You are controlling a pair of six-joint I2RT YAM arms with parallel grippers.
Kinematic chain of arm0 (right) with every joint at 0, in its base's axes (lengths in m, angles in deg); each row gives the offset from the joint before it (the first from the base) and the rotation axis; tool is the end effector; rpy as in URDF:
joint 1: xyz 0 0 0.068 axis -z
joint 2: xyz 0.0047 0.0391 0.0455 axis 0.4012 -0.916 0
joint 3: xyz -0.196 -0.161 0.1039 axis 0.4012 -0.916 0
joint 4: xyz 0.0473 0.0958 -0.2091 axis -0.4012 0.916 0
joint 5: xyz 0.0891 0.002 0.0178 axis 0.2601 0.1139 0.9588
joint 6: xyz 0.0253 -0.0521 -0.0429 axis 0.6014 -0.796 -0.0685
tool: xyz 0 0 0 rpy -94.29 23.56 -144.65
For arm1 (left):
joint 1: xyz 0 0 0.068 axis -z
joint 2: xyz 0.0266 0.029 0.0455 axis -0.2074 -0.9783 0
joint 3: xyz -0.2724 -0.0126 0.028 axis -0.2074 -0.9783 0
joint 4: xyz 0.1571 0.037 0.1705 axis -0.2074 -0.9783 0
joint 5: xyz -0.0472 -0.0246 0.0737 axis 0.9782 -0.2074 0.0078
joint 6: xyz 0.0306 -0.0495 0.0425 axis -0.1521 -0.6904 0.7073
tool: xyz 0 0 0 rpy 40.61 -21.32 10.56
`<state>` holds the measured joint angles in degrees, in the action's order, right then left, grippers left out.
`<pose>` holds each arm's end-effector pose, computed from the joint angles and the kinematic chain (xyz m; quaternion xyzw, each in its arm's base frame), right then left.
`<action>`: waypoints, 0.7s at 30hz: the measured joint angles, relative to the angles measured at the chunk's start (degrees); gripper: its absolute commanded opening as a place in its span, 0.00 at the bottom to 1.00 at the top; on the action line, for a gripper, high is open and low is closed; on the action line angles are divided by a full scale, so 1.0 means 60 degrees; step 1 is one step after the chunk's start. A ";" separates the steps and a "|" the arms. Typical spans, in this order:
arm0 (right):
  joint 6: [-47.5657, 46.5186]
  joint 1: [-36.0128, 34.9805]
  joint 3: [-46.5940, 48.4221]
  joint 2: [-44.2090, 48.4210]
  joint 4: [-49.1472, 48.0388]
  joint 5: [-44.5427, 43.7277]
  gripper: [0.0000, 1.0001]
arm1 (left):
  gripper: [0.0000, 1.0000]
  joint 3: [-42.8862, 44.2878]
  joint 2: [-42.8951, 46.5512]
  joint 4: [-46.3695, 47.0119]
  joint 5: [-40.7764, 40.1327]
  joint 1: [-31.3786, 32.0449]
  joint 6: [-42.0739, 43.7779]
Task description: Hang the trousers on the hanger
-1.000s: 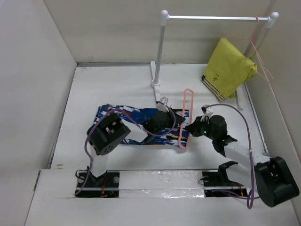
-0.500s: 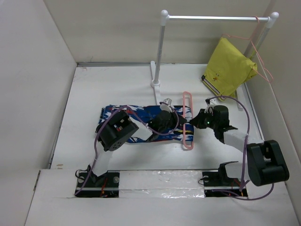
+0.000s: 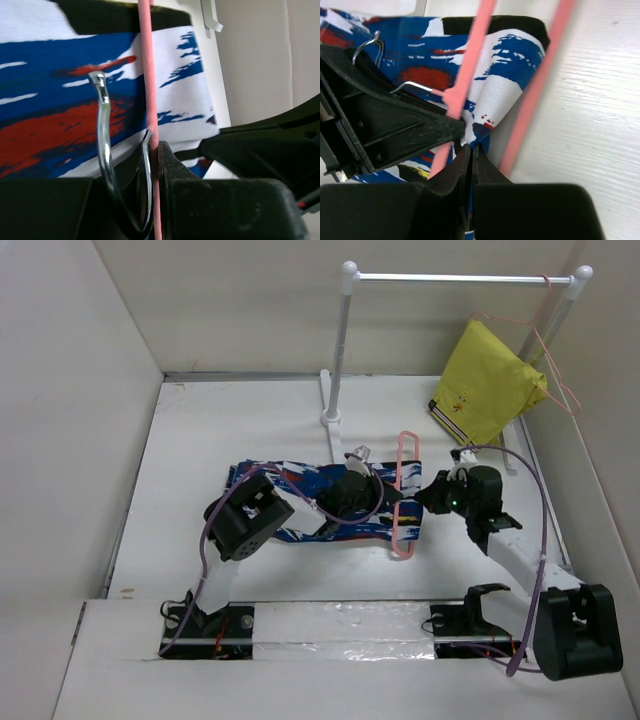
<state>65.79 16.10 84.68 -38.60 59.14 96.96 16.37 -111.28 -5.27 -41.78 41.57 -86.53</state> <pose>0.2095 0.0492 0.1969 -0.0328 0.8540 0.2525 0.4537 0.2534 -0.3484 0.1665 0.0002 0.7644 -0.5394 0.3532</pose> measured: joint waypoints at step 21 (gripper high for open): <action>0.0004 0.2659 0.0339 0.0758 0.0710 0.1599 0.00 | 0.00 -0.3697 0.2728 -0.0015 0.0208 -0.1876 0.0474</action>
<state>65.81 32.06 86.71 -34.06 63.40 106.55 -5.82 -94.91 -5.36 -40.54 30.31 -83.69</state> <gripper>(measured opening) 0.025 0.054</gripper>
